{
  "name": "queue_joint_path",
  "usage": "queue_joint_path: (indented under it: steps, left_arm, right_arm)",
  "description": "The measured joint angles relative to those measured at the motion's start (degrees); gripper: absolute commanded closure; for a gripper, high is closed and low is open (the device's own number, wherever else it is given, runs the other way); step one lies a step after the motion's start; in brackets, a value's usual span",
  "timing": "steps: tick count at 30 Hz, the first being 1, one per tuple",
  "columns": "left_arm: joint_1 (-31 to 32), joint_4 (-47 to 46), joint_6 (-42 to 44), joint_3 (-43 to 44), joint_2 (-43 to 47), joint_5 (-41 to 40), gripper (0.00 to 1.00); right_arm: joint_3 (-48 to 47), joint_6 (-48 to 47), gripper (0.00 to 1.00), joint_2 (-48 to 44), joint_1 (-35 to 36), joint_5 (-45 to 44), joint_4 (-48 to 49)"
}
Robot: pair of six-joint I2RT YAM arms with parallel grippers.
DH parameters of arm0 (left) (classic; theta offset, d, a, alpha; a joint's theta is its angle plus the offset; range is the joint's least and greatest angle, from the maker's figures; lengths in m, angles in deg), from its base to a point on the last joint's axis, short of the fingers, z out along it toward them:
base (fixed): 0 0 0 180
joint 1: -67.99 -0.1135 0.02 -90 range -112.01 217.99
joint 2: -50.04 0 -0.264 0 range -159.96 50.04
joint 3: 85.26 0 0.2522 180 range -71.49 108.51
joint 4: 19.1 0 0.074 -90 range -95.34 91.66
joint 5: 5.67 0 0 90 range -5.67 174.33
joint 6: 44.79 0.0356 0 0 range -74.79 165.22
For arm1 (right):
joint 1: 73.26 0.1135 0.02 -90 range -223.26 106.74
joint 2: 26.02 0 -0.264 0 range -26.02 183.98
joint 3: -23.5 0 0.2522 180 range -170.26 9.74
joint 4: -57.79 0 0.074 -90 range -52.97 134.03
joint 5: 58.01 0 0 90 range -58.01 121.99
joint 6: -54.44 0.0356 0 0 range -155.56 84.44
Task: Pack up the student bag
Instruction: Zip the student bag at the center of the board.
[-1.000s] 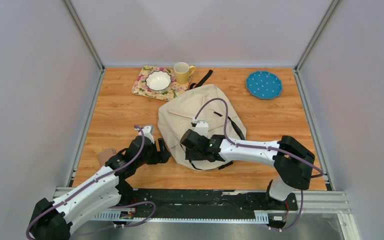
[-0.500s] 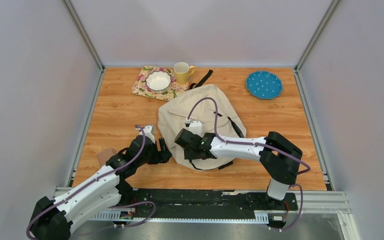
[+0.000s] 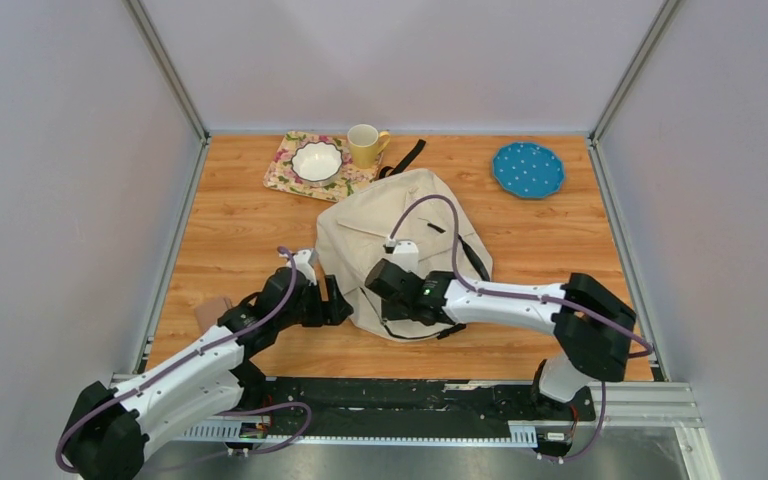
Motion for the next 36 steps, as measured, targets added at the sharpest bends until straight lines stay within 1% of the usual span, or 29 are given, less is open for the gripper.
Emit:
queue_joint_path:
  steps: [5,8,12,19,25,26,28,29,31,32,33,36]
  left_arm:
    - [0.0,-3.63,-1.16,1.38,-4.92,3.17,0.14]
    - [0.0,-5.22,-1.9,3.76,-8.83,4.79,0.14]
    - [0.0,-9.14,-3.63,5.75,-13.62,7.43,0.13]
    - [-0.02,-15.04,-6.12,5.92,-22.14,14.1,0.14]
    - [-0.13,-19.5,-8.07,4.7,-25.27,17.53,0.13]
    - [-0.13,-20.02,-8.09,4.72,-25.83,17.81,0.17]
    - [-0.17,-20.39,-8.02,4.85,-27.15,18.25,0.2]
    - [-0.17,-20.48,-7.87,5.07,-28.02,18.43,0.24]
    - [-0.22,-20.61,-7.76,5.44,-29.29,18.6,0.27]
    - [-0.22,-20.79,-7.69,5.51,-29.83,18.67,0.32]
    - [-0.24,-20.9,-7.65,5.51,-30.29,18.71,0.35]
    - [-0.24,-21.03,-7.37,5.51,-31.17,18.84,0.38]
  right_arm:
    - [6.99,1.44,1.0,-9.81,0.74,-0.61,3.26]
    - [9.29,2.43,1.0,-12.87,1.18,-0.63,4.94]
    - [10.38,3.3,1.0,-13.25,1.75,-0.57,6.29]
    - [10.97,3.58,1.0,-13.25,3.98,-0.63,7.63]
    - [11.02,3.54,1.0,-13.25,5.16,-0.87,8.24]
    - [11.02,3.54,1.0,-13.25,5.35,-1.07,8.28]
    - [11.06,3.52,1.0,-13.31,6.12,-1.49,8.52]
    - [11.17,3.37,1.0,-13.4,6.67,-1.66,8.79]
    - [11.56,3.13,1.0,-13.46,7.61,-1.7,9.31]
    - [11.76,3.02,1.0,-13.46,8.04,-1.75,9.51]
    - [11.87,2.84,1.0,-13.46,8.44,-1.95,9.49]
    - [11.91,2.19,1.0,-13.46,9.2,-2.45,9.73]
